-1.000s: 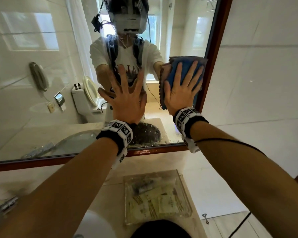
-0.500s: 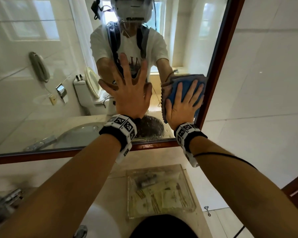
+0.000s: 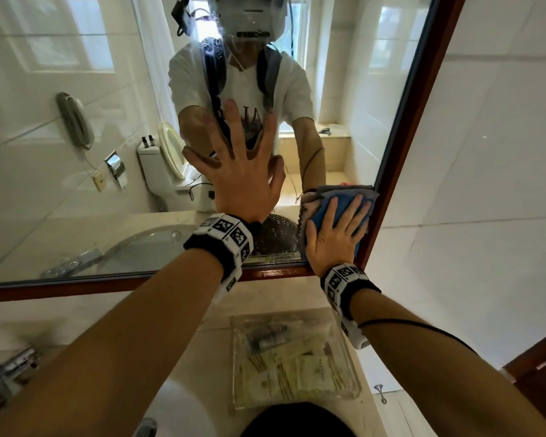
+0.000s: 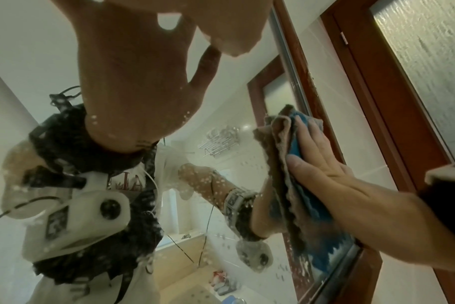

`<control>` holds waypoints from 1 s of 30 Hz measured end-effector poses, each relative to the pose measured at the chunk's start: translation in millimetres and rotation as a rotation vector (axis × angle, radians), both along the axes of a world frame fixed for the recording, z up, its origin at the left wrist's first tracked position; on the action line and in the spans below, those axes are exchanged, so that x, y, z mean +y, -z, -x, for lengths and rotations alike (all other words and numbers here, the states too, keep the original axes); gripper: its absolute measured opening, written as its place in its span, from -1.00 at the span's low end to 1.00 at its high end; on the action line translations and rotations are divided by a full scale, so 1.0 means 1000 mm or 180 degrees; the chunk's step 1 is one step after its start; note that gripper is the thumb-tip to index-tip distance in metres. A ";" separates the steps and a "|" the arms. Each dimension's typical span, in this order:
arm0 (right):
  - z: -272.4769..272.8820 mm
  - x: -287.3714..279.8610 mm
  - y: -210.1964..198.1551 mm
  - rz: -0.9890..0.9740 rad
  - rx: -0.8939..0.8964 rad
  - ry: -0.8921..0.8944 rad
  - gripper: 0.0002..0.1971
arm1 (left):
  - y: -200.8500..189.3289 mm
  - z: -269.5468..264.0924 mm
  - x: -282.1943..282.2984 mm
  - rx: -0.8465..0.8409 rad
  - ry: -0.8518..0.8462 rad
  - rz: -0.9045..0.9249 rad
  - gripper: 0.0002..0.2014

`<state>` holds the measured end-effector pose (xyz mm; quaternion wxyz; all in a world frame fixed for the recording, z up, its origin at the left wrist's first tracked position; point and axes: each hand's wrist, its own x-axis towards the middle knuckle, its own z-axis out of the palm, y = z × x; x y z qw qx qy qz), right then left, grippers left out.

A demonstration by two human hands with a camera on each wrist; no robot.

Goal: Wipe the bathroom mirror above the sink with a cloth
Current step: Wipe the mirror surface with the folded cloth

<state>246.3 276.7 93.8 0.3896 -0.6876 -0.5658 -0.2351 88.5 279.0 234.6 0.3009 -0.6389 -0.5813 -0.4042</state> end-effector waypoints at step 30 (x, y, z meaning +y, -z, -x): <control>0.034 0.000 -0.012 -0.0086 -0.1973 -0.1053 -0.44 | 0.014 0.060 -0.004 0.0445 0.0214 0.0107 -0.43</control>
